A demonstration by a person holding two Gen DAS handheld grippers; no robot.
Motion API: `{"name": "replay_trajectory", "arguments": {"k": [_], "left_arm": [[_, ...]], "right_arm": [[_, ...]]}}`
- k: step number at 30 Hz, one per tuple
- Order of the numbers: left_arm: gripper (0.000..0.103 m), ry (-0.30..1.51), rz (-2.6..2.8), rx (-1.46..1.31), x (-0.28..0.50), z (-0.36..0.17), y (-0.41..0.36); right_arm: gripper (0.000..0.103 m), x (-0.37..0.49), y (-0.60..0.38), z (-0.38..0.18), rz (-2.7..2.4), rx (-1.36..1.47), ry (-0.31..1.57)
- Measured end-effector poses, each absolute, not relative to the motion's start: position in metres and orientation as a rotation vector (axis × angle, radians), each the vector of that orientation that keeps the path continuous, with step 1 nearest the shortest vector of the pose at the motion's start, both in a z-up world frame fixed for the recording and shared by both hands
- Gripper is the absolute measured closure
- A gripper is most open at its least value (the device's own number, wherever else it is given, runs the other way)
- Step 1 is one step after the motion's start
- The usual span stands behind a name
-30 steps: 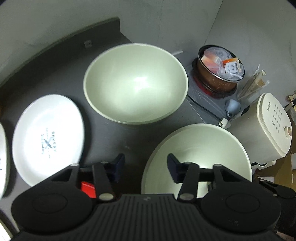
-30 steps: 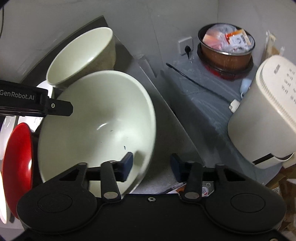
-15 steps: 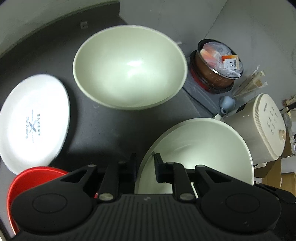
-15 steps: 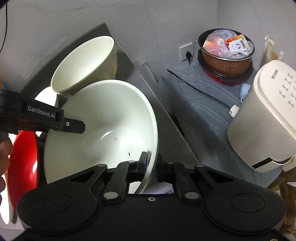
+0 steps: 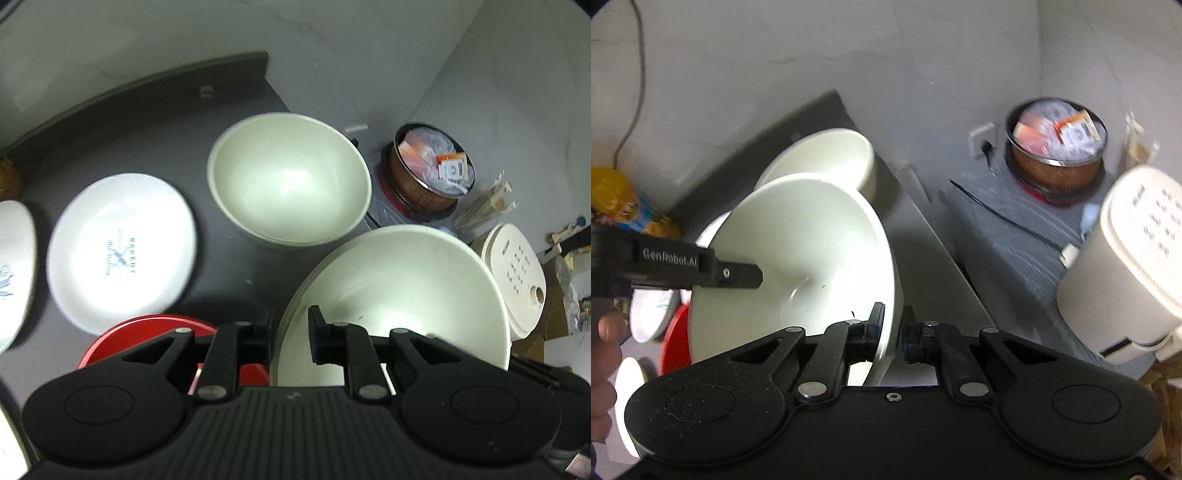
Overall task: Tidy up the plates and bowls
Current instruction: 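Close both grippers on the large cream bowl's rim and lift it, then lower the large cream bowl into the red-and-black bowl with both grippers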
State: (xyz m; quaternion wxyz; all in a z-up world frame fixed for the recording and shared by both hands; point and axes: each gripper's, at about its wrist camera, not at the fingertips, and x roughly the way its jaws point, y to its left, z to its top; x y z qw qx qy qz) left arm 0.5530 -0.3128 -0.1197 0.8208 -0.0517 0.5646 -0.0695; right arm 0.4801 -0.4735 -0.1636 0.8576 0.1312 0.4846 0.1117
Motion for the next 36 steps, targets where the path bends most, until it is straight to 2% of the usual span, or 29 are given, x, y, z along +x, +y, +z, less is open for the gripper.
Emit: {"name": "replay_trajectory", "arguments": {"k": [7,16,36], "left_arm": [[0.086,1.163,-0.085,-0.148,0.537,-0.095,-0.286],[0.086,1.157,-0.01,-0.205,0.514,-0.091,-0.249],[0.086,1.213,0.094,-0.245,0.486,-0.121,-0.196]], "right_arm": [[0.094,0.479,-0.453,-0.136,0.308,0.233,0.965],[0.094,0.474,-0.427,-0.132,0.391,0.181,0.981],[0.089,0.462,-0.364,-0.143,0.484,0.045,1.032]]}}
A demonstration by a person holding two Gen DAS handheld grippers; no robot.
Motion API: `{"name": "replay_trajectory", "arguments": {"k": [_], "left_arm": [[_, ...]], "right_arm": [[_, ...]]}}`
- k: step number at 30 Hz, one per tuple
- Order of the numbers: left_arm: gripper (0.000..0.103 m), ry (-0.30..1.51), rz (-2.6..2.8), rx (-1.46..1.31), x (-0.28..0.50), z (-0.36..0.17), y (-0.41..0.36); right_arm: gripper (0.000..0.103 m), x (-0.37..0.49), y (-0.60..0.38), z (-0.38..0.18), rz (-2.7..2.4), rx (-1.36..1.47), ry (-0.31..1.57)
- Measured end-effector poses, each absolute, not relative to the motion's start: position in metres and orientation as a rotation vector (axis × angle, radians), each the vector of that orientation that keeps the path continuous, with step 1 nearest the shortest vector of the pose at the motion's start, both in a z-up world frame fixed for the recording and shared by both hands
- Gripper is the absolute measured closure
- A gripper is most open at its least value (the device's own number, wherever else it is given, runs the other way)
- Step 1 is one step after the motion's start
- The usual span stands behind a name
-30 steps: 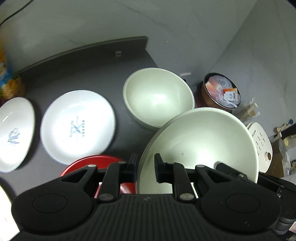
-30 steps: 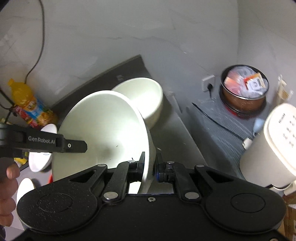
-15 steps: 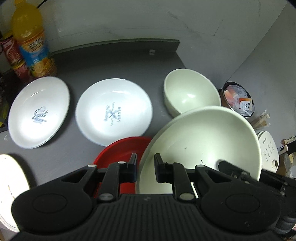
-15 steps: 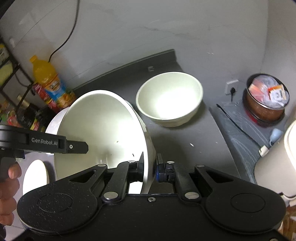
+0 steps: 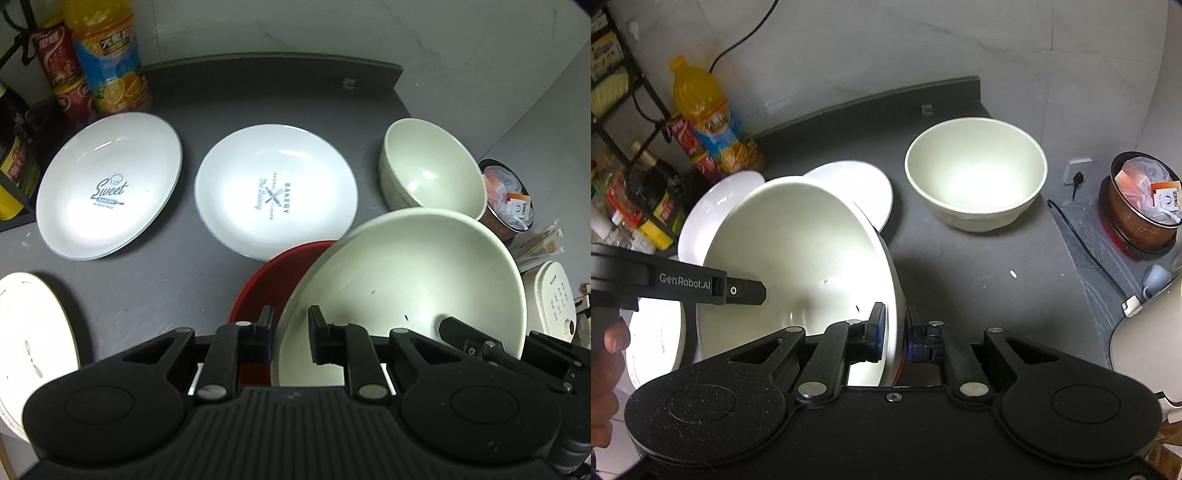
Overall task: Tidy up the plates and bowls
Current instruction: 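Lower the large cream bowl into the red-and-black bowl with both grippers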
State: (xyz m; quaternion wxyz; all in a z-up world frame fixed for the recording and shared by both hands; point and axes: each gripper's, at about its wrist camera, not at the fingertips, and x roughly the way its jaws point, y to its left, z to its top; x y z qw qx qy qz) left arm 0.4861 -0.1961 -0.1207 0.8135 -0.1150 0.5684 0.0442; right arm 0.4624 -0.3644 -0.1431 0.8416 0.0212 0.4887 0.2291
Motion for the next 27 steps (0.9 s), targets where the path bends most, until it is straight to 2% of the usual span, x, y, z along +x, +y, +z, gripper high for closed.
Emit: {"name": "replay_trajectory", "arguments": {"k": [19,21,23,27], "left_arm": [[0.086,1.244,0.091,-0.279,0.48,-0.138,-0.173],[0.085,1.243,0.101,-0.282,0.48,-0.136,-0.172],[0.084,1.224,0.124,-0.251,0.481,-0.129,-0.171],[0.082,1.213,0.115,-0.248,0.487,-0.12,-0.167]], "right_arm": [[0.087,0.464,-0.34,-0.166,0.474,0.007,1.09],[0.084,0.463,-0.341,-0.164,0.473,0.008,1.085],[0.074,0.461,-0.341,-0.158,0.489,0.015,1.071],[0.068,0.458,-0.342,-0.15,0.486,-0.002,1.043]]}}
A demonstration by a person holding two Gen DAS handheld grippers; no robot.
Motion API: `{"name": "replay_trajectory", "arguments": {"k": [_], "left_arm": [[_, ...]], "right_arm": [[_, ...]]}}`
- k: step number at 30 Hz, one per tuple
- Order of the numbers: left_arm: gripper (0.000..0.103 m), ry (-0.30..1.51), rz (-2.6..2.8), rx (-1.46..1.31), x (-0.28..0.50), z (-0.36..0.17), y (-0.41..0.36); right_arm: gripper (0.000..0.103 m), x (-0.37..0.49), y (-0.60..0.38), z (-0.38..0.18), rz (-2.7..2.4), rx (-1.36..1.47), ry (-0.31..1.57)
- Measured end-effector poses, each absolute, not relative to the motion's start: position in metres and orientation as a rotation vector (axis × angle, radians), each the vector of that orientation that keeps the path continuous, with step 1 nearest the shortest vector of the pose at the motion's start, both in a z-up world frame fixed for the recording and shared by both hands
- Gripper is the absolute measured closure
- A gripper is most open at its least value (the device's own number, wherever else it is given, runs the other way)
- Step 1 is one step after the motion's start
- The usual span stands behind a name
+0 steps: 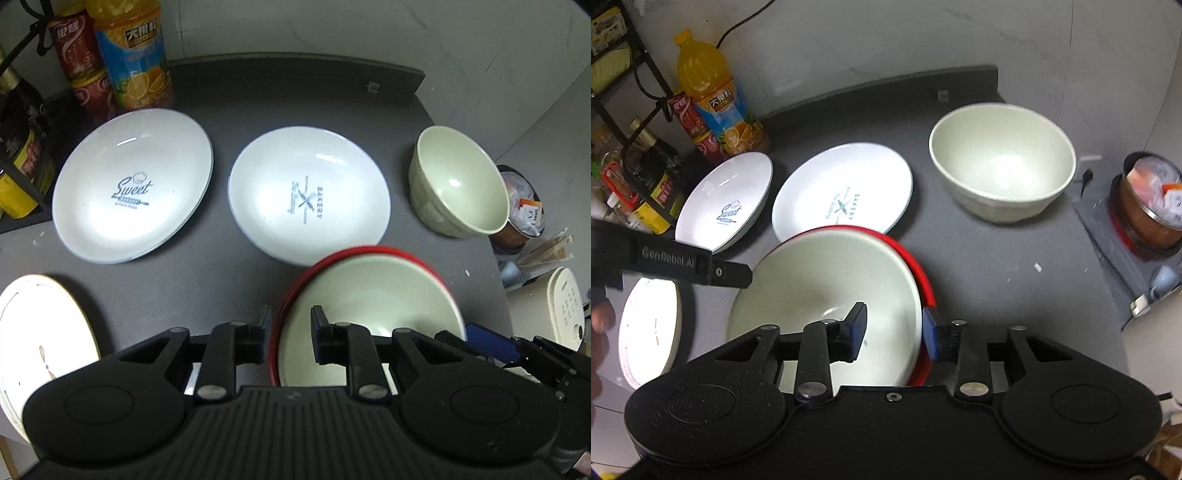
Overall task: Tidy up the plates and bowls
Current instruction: 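Lower the large cream bowl into the red-and-black bowl with both grippers, then open both grippers and move them to the smaller cream bowl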
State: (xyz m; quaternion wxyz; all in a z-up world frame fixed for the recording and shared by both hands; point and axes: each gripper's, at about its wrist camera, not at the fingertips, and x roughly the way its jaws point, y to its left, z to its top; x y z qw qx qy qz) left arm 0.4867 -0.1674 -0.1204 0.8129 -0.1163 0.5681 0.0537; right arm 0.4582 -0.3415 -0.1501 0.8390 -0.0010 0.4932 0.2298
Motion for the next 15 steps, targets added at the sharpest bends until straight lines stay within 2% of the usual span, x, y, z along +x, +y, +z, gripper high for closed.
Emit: {"name": "replay_trajectory", "arguments": {"k": [5,10,15], "left_arm": [[0.079,1.204,0.094,-0.228,0.495,-0.11,-0.171],[0.063,1.194,0.052,-0.165,0.513,-0.102,-0.185],[0.058,1.173,-0.019,-0.148,0.527,-0.092,-0.204]], "right_arm": [[0.065,0.459,-0.347,-0.141,0.486,0.031,1.023],[0.056,0.462,-0.36,-0.131,0.417,0.093,0.979],[0.051,0.466,-0.38,-0.123,0.348,0.149,0.944]]}}
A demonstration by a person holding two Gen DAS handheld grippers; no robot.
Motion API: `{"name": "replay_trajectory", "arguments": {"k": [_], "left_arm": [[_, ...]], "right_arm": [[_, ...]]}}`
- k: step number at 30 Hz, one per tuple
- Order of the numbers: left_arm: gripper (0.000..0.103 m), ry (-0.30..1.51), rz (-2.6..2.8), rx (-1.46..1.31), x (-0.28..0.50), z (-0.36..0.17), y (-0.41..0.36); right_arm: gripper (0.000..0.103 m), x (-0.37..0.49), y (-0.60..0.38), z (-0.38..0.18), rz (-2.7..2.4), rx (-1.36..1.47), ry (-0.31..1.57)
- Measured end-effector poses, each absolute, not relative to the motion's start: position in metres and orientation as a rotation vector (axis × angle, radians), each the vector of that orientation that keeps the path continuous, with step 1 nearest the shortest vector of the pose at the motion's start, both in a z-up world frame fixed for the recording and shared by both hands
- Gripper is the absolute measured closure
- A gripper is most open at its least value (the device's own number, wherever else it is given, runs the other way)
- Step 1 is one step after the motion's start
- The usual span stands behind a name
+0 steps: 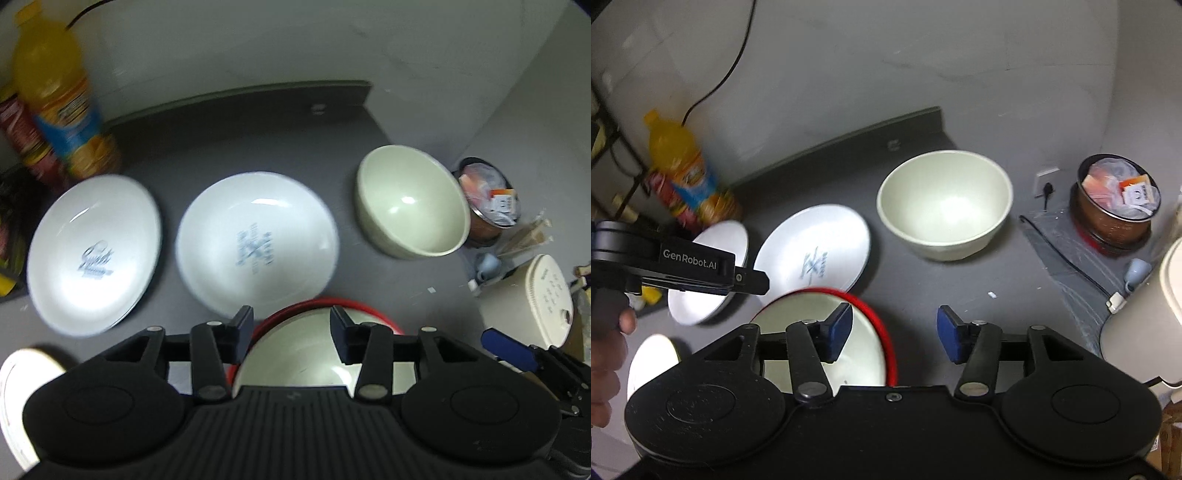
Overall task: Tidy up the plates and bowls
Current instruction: 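Open both grippers and move them to the smaller cream bowl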
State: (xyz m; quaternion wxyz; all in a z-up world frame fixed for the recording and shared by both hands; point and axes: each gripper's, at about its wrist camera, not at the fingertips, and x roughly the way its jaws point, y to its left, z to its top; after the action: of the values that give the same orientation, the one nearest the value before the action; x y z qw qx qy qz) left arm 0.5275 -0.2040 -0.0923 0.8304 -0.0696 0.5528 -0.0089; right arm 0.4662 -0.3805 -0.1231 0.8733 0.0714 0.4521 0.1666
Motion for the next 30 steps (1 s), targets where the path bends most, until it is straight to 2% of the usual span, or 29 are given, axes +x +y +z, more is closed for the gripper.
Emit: {"name": "replay_trajectory", "arguments": {"k": [19,21,23,30], "left_arm": [[0.056,1.158,-0.023,-0.157,0.563,-0.099,-0.236],[0.051,1.163,-0.006,-0.158,0.568,-0.104,-0.236],[0.047,1.164,0.018,-0.158,0.573,-0.11,-0.237],[0.044,1.163,0.045,-0.18,0.591,-0.121,-0.244]], "right_arm": [[0.051,0.486,-0.408,-0.129,0.292,0.186,0.92],[0.046,0.491,-0.411,-0.131,0.283,0.204,0.917],[0.033,0.496,-0.414,-0.131,0.272,0.213,0.899],[0.031,0.517,-0.423,-0.141,0.236,0.207,0.903]]}}
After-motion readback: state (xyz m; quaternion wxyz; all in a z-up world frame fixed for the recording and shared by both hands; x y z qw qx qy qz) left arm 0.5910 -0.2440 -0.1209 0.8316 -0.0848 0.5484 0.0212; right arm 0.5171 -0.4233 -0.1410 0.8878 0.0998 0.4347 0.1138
